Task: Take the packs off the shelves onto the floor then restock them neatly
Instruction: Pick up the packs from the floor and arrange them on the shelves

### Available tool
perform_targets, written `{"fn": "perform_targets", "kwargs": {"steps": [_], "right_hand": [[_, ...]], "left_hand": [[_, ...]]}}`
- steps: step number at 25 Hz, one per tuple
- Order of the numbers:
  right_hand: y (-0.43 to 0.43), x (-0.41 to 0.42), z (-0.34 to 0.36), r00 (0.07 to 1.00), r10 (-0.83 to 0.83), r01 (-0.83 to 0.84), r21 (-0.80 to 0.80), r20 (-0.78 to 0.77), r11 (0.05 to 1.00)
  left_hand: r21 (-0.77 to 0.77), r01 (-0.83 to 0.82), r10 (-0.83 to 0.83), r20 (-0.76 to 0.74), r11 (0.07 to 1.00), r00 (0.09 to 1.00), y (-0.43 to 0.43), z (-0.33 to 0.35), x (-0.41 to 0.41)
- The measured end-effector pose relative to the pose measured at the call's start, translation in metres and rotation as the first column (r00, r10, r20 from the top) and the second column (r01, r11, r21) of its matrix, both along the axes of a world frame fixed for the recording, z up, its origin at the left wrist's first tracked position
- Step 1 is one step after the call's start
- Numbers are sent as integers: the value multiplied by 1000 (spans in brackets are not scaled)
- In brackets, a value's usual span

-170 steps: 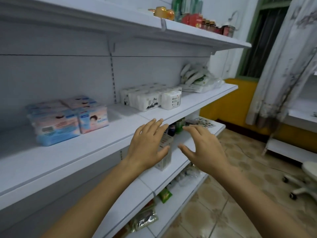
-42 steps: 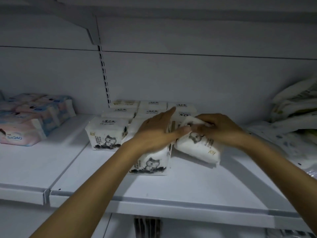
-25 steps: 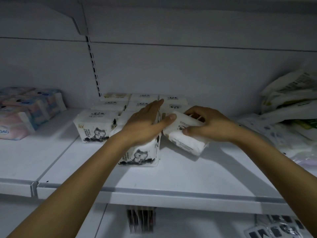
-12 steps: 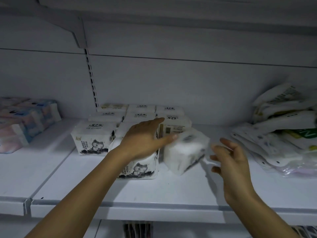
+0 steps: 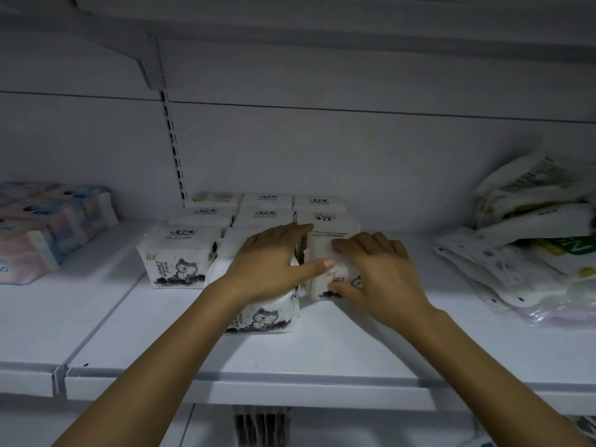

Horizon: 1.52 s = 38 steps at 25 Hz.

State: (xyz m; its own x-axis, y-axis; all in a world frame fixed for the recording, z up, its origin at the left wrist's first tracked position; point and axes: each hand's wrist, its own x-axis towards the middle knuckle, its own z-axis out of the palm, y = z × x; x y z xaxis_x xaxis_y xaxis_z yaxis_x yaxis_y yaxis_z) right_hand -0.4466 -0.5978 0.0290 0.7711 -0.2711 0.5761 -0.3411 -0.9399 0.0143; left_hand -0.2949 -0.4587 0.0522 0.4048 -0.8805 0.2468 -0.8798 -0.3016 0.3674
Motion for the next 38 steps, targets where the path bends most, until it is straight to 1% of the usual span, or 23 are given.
{"fn": "perform_targets", "kwargs": {"steps": [2, 4, 6, 8, 9, 11, 13, 14, 17, 20, 22, 24, 25, 27, 28, 29, 30, 31, 32, 33, 34, 37, 38], "right_hand": [[6, 13, -8, 995, -33, 34, -14, 93, 999], [8, 21, -5, 980, 99, -113, 73, 174, 991], [-1, 22, 14, 941, 146, -257, 366, 305, 895], [-27, 24, 36, 921, -59, -218, 636, 385, 740], [-44, 26, 42, 931, -183, -99, 704, 314, 703], [-66, 33, 43, 964, -264, 190, 704, -4, 684], [-70, 44, 31, 958, -230, 280, 752, -173, 597], [-68, 47, 26, 967, -206, 239, 798, -147, 553], [-65, 49, 35, 977, -204, 197, 657, -66, 728], [-64, 49, 56, 966, -246, 156, 586, 77, 795], [-71, 47, 72, 945, -252, 44, 681, 209, 731], [-70, 38, 88, 920, -201, -168, 803, 335, 571], [-68, 31, 96, 916, -149, -252, 824, 372, 508], [-66, 20, 111, 915, 19, -358, 789, 403, 500], [-65, 17, 117, 908, 113, -403, 765, 404, 502], [-61, 16, 122, 899, 189, -435, 759, 395, 484], [-56, 17, 127, 889, 246, -458, 759, 386, 462], [-51, 19, 131, 882, 275, -471, 755, 384, 456], [-46, 22, 135, 879, 265, -476, 740, 396, 475], [-40, 25, 139, 875, 225, -481, 720, 428, 501], [-37, 26, 144, 875, 154, -469, 727, 458, 502], [-33, 30, 158, 925, 102, -380, 884, 366, 274], [-31, 33, 158, 927, 155, -373, 887, 342, 274]], "left_hand": [[21, -18, 18, 2, 1000, 1000, -2, -2, 1], [73, -37, 37, 0, 997, 999, -6, -1, 4], [112, -37, 36, 8, 993, 999, -7, 2, 4], [126, -39, 40, -2, 991, 999, -7, 4, 4], [127, -38, 39, -2, 991, 999, -7, 4, 3], [124, -33, 33, -1, 992, 999, -6, 5, 2], [121, -24, 25, -5, 992, 1000, -7, 6, 3], [126, -21, 21, -4, 992, 1000, -7, 6, 3], [121, -28, 29, -6, 992, 1000, -7, 7, 3], [95, -29, 29, 4, 995, 1000, -6, 6, 3], [42, -6, 8, -48, 999, 999, -2, 9, 0], [-70, 5, -23, -256, 998, 966, 0, 17, -7], [-163, -31, -29, -356, 986, 934, -1, 24, -8], [-337, -201, -42, -596, 920, 802, -3, 46, -4], [-392, -269, -128, -740, 880, 660, -4, 57, 1], [-406, -305, -241, -855, 861, 459, -8, 67, 7], [-402, -264, -326, -900, 877, 289, -7, 76, 8], [-403, -177, -366, -907, 898, 206, -5, 83, 3], [-413, -77, -395, -901, 908, 180, -5, 86, -2], [-425, -44, -411, -893, 904, 183, -7, 88, -7], [-448, -52, -423, -872, 893, 247, -15, 91, -7], [-596, -128, -391, -659, 793, 643, -35, 100, -4], [-609, -76, -355, -553, 789, 754, -39, 104, -6]]}}
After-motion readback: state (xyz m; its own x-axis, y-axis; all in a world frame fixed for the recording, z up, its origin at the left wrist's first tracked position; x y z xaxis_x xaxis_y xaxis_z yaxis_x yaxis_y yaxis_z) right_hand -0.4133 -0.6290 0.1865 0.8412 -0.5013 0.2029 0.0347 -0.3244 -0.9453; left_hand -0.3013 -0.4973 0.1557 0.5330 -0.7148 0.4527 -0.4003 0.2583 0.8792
